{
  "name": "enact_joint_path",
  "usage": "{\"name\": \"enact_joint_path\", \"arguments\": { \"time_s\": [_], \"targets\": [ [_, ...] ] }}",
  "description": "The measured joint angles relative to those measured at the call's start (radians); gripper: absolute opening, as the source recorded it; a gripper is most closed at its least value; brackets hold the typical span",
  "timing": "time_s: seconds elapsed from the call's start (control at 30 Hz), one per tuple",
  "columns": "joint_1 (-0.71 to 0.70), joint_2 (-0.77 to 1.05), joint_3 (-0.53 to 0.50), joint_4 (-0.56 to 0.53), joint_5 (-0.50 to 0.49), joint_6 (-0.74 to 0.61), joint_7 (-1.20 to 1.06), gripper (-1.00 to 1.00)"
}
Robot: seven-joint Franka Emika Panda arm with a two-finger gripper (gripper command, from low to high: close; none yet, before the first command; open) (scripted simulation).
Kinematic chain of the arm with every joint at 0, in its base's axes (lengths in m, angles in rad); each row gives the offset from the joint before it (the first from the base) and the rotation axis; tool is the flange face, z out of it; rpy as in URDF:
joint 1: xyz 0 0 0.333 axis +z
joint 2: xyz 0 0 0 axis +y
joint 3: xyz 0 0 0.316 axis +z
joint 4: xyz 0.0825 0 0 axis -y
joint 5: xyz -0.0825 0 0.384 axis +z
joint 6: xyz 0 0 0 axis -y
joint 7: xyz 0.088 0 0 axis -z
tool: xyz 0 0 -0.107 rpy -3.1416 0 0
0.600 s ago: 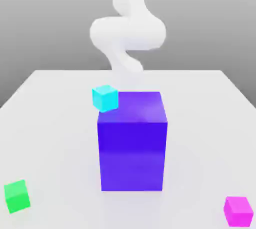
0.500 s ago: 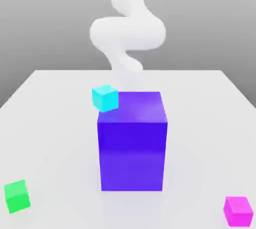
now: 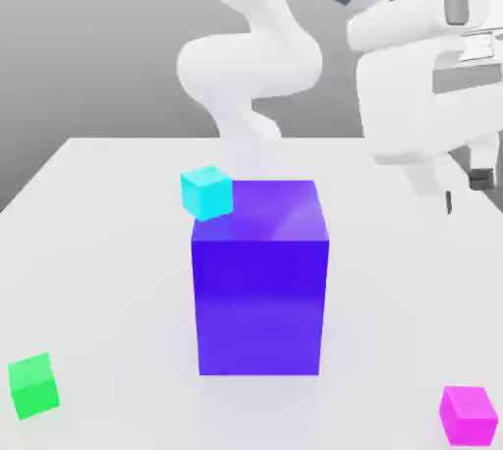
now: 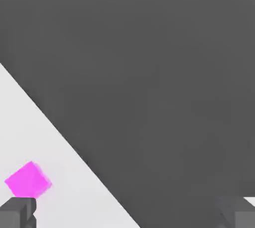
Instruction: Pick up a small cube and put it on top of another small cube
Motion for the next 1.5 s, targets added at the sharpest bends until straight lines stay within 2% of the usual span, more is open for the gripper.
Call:
{"name": "enact_joint_path", "arguments": {
  "time_s": [0.17, 0.33, 0.5, 0.53, 0.77, 0.93, 1.5],
  "targets": [
    [0.05, 0.179, 0.029, 0.001, -0.027, 0.056, -0.143, 0.0],
    [0.085, 0.355, 0.058, 0.003, -0.108, 0.112, -0.247, 0.0],
    [0.108, 0.536, 0.053, 0.03, -0.154, 0.227, -0.267, 0.0],
    [0.11, 0.563, 0.051, 0.036, -0.156, 0.248, -0.267, -1.0],
    [0.11, 0.566, 0.051, 0.037, -0.157, 0.248, -0.267, -1.0],
    [0.085, 0.421, 0.047, 0.003, -0.139, 0.136, -0.278, -1.0],
    [-0.373, 0.259, -0.332, -0.122, 0.012, 0.082, -0.346, -1.0]
  ]
}}
